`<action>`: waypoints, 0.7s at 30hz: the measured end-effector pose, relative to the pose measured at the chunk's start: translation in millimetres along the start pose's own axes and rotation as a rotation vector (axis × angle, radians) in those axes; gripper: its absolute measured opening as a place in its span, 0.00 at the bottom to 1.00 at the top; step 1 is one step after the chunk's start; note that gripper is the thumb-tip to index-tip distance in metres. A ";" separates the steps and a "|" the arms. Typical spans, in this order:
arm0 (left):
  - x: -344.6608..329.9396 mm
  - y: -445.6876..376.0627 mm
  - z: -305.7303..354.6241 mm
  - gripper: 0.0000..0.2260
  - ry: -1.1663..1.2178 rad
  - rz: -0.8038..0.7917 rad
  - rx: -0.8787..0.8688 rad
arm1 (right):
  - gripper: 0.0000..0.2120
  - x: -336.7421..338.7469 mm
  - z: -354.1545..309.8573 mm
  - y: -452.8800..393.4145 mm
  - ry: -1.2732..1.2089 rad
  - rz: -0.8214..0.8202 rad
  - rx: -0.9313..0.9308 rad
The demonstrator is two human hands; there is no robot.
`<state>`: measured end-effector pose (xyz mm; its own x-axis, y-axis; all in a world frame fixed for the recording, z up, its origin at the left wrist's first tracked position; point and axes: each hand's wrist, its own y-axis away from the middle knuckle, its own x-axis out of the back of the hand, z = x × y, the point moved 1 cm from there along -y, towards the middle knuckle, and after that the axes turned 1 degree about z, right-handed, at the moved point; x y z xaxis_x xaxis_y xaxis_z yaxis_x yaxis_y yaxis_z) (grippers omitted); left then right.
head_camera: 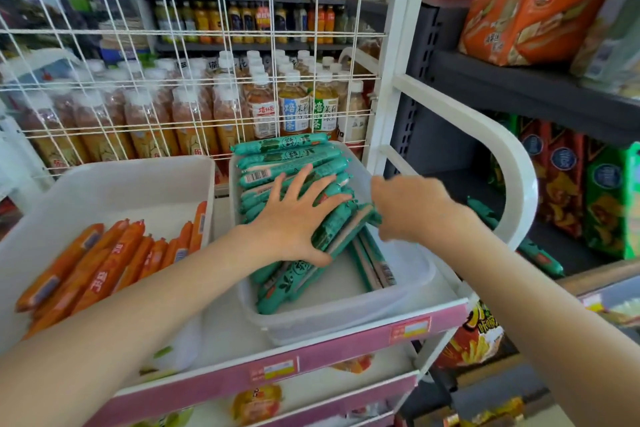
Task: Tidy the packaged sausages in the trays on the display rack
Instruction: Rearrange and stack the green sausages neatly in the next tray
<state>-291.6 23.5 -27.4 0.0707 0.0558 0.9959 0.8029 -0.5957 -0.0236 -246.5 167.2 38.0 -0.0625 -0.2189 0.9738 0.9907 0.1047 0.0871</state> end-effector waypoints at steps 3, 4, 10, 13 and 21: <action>-1.9 -0.3 4.6 0.49 -0.034 -0.067 -0.022 | 0.09 18.9 17.4 -3.2 -0.108 0.262 -0.066; -2.8 0.3 6.8 0.49 -0.045 -0.091 -0.032 | 0.07 23.6 22.1 -5.2 -0.189 0.346 -0.071; -9.6 3.5 10.4 0.46 -0.070 -0.189 -0.225 | 0.08 46.9 27.5 -11.3 -0.628 0.814 0.059; -4.4 2.0 1.3 0.42 0.080 -0.187 -0.232 | 0.08 52.2 24.8 -14.8 -0.675 0.859 0.093; 51.9 -0.4 -21.8 0.15 0.983 0.303 -0.011 | 0.11 54.6 17.6 -28.4 -0.974 0.849 0.136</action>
<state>-301.1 9.2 26.1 -0.2503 -0.7760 0.5790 0.8260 -0.4831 -0.2903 -280.2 169.4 92.4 0.4559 0.7485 0.4815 0.7472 -0.0279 -0.6641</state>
